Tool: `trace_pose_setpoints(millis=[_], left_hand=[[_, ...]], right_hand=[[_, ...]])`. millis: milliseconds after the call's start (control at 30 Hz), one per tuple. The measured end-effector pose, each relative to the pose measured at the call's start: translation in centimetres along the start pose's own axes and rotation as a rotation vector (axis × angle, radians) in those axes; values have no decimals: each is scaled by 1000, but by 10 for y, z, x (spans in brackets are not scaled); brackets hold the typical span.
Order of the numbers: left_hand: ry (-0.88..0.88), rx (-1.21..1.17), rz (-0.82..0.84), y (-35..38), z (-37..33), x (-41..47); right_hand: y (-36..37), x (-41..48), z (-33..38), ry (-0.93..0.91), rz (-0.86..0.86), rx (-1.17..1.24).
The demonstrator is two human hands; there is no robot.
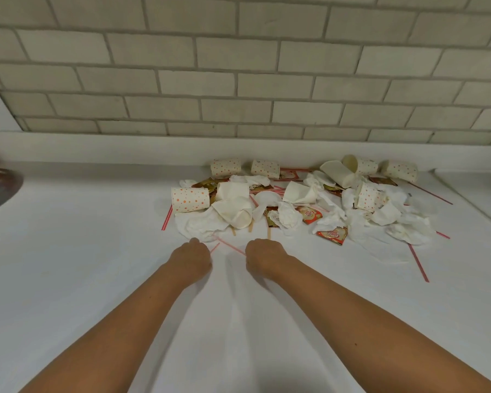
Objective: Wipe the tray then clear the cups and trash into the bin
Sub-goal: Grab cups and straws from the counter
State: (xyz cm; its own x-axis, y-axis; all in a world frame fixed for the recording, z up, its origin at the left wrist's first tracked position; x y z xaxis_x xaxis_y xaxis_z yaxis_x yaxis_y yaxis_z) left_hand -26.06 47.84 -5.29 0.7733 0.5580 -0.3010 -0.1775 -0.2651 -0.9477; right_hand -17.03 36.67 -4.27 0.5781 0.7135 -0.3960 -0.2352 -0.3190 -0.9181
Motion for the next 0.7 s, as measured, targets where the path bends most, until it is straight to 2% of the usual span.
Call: trace_pose_setpoints(millis=[167,267,433,533,700], left_hand=[[43,-70,-2,-2,-7,-1],[79,-181,-36,-10,-17,-1],[138,-381,-206,-22,-31,3],[133,-499,-265,-33,-44,8],[128,-444,-315,-41,-61,34]], right_hand=[[1,-9,-14,13,-23,69],[-3,-14,-27,-5,-22,248],[-11,-28,-51,-19,-178,554],[-10,-37,-64,12,-262,649],[-2,-52,-82,23,-332,676]])
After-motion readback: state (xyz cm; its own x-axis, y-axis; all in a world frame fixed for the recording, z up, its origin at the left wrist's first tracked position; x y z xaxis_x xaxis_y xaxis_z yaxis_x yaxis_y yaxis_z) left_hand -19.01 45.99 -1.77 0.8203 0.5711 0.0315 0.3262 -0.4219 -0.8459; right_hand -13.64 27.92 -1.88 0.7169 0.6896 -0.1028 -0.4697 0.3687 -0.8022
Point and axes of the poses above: each hand's wrist, its own x-axis towards the middle knuckle, its own y-axis out of the palm, z = x × y, the point moved 4 cm from there along x, towards the middle knuckle, and after that the axes turned 3 degrees about z, right-handed, at the moved point
